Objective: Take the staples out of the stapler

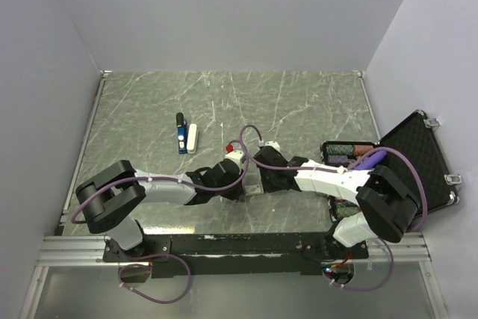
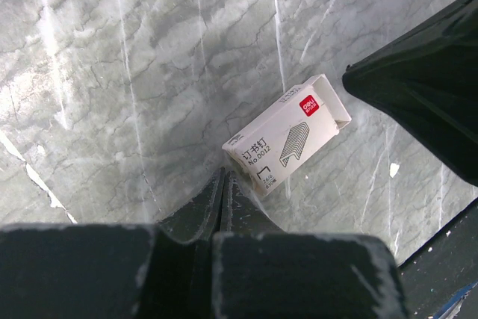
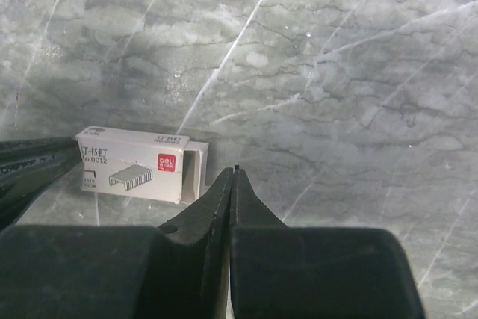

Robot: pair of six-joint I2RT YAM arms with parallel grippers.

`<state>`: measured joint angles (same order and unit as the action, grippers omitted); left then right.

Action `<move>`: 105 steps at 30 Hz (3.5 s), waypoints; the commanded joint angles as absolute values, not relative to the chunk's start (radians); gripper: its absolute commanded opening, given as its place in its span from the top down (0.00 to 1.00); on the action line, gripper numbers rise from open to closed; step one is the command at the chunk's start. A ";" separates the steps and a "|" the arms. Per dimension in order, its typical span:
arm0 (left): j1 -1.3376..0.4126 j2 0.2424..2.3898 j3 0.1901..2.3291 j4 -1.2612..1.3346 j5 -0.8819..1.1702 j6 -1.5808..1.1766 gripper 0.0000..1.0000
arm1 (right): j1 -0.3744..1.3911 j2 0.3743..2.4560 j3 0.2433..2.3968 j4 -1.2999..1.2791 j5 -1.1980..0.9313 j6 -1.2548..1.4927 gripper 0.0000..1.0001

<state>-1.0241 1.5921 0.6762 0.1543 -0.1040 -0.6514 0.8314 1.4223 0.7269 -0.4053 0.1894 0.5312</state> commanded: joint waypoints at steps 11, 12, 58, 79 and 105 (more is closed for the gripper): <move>-1.034 1.652 0.693 0.043 -0.149 -0.660 0.99 | 0.828 1.454 0.739 -0.348 0.147 0.543 1.00; -1.034 1.655 0.696 0.038 -0.153 -0.661 0.99 | 0.828 1.459 0.741 -0.347 0.144 0.543 1.00; -1.042 1.574 0.704 -0.067 -0.239 -0.683 0.76 | 0.842 1.394 0.765 -0.382 0.222 0.563 0.67; -1.042 1.155 0.758 -0.259 -0.468 -0.646 0.25 | 0.821 1.049 0.784 -0.376 0.386 0.404 0.04; -1.042 1.039 0.989 -0.367 -0.612 -0.489 0.01 | 0.819 0.986 1.020 -0.577 0.607 0.442 0.00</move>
<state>-1.0374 1.0557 0.9321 -0.3500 -0.5735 -0.5339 0.8238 0.9710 0.9642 -0.5320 0.5289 0.4011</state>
